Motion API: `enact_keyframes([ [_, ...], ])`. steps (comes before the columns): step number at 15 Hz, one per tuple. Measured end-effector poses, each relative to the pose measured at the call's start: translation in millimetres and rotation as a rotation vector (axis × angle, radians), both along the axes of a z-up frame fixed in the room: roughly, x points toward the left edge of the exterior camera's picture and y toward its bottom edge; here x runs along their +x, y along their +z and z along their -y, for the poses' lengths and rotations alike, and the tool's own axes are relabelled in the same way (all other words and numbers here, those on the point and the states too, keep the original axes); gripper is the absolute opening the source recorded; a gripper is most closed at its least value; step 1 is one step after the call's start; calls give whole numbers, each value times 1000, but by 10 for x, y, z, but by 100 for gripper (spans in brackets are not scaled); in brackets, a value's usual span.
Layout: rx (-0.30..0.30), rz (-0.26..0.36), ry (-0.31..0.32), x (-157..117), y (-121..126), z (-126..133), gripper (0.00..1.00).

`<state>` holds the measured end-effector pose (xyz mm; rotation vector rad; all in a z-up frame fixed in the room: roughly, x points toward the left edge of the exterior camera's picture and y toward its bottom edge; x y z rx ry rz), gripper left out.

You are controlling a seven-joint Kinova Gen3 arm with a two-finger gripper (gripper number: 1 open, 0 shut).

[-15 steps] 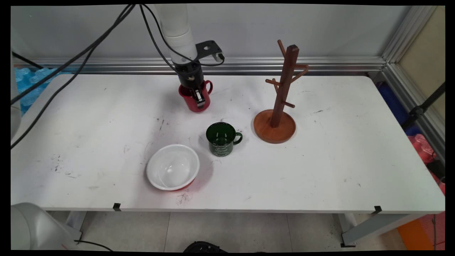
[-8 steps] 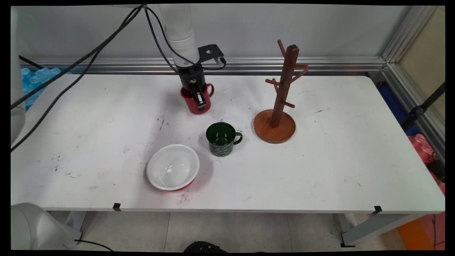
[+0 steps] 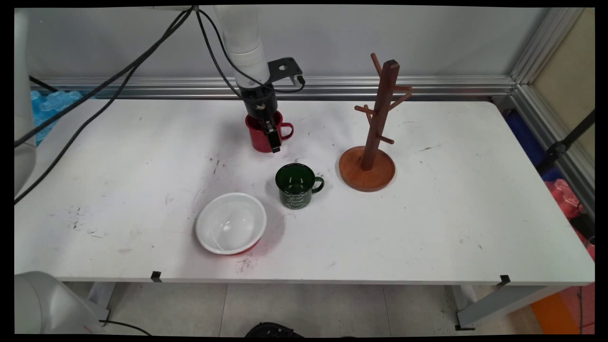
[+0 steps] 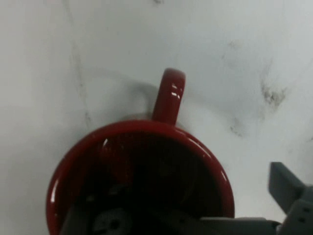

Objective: Place the picked object on the table

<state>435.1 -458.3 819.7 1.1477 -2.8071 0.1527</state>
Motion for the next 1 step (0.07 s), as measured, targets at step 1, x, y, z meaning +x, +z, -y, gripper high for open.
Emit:
enact_keyframes([
  [1,-10,-2,-7,-1,34,-2,100],
])
